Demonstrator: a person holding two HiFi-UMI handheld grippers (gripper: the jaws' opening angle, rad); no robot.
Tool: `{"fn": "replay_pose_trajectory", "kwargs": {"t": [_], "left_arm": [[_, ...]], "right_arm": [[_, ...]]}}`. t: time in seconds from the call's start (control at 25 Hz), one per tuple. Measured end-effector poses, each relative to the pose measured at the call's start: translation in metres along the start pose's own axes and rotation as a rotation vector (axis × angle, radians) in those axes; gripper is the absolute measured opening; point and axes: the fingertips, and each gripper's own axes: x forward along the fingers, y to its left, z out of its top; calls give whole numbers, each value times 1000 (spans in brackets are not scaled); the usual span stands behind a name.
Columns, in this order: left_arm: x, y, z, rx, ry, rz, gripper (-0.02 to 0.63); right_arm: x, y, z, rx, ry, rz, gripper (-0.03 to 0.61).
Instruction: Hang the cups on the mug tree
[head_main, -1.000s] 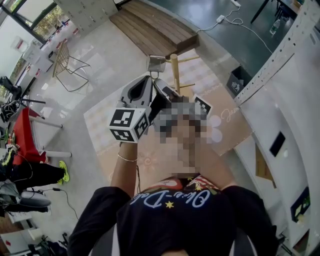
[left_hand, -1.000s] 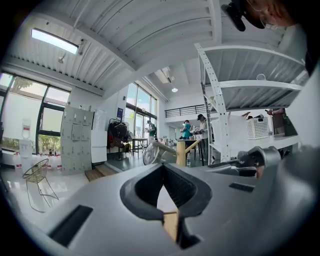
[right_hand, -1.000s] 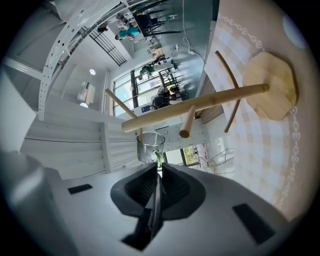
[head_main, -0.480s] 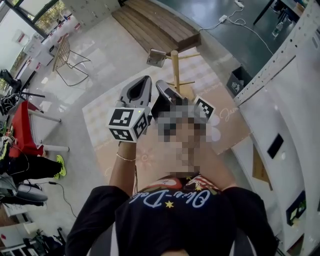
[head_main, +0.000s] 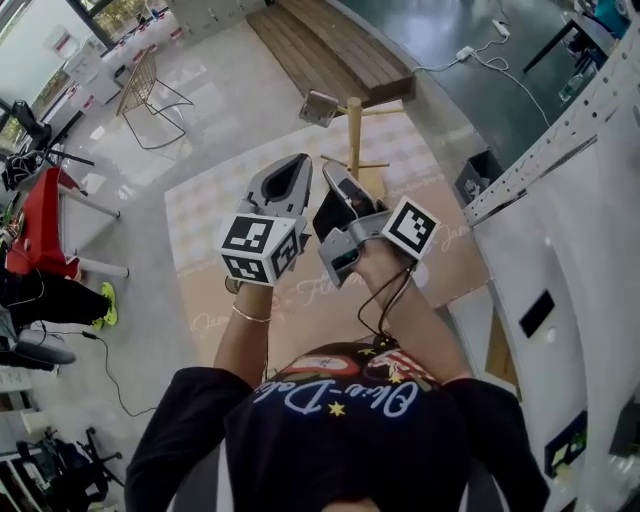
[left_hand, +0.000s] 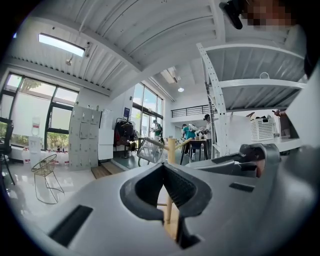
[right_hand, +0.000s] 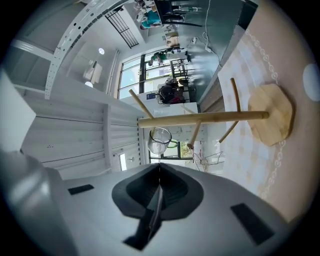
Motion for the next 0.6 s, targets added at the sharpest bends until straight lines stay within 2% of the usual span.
{"fn": "replay_pose_trajectory", "kwargs": {"t": [0.08, 0.16, 0.36, 0.6], "left_arm": [[-5, -3, -2, 2, 3, 14, 8], [-9, -7, -4, -4, 2, 30, 8], [-22, -18, -5, -35, -9, 32, 8], [-34, -31, -2, -30, -16, 44, 8]], "right_arm": [[-2, 4, -3, -30, 24, 3, 9], [-7, 12, -5, -110, 58, 10, 9], [-17, 40, -17, -443, 155, 37, 9], [-28, 58, -28, -801, 238, 51, 9]]}}
